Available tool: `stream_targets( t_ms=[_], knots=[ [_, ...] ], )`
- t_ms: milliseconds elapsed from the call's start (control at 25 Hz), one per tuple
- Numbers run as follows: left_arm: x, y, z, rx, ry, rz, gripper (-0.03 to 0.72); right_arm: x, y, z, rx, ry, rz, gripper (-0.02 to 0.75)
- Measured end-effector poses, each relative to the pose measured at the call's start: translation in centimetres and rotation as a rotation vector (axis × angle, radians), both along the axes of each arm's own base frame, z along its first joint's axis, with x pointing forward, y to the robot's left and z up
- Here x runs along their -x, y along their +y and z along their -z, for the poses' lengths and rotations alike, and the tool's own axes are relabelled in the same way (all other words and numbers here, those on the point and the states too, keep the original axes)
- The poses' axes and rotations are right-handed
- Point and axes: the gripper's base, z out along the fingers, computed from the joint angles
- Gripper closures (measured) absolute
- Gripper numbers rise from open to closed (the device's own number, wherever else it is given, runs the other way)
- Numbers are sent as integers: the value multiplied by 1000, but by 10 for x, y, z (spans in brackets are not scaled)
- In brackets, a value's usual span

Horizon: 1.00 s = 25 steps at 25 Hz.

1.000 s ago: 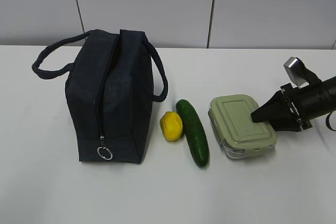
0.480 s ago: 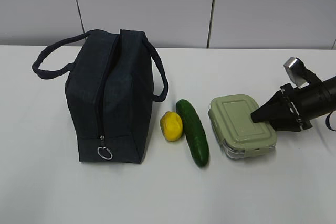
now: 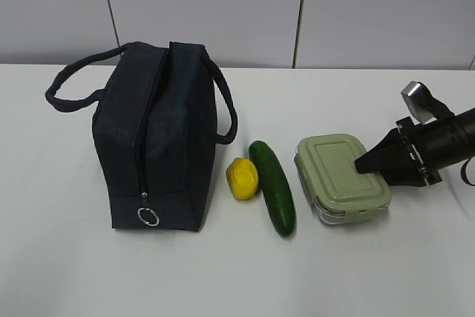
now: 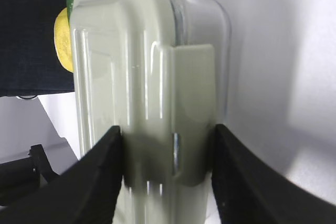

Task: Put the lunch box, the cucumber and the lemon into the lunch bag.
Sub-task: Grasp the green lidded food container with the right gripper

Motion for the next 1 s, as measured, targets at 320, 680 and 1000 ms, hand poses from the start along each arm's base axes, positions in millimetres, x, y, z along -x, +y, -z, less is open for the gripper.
stream_targets(
  t_ms=[320, 680, 1000],
  knots=[
    [0, 0, 0, 0, 0, 0, 452, 0, 0, 0, -1, 4, 3, 356],
    [0, 0, 0, 0, 0, 0, 452, 0, 0, 0, -4, 4, 7, 357],
    [0, 0, 0, 0, 0, 0, 452, -1, 0, -2, -1, 0, 12, 358]
  ],
)
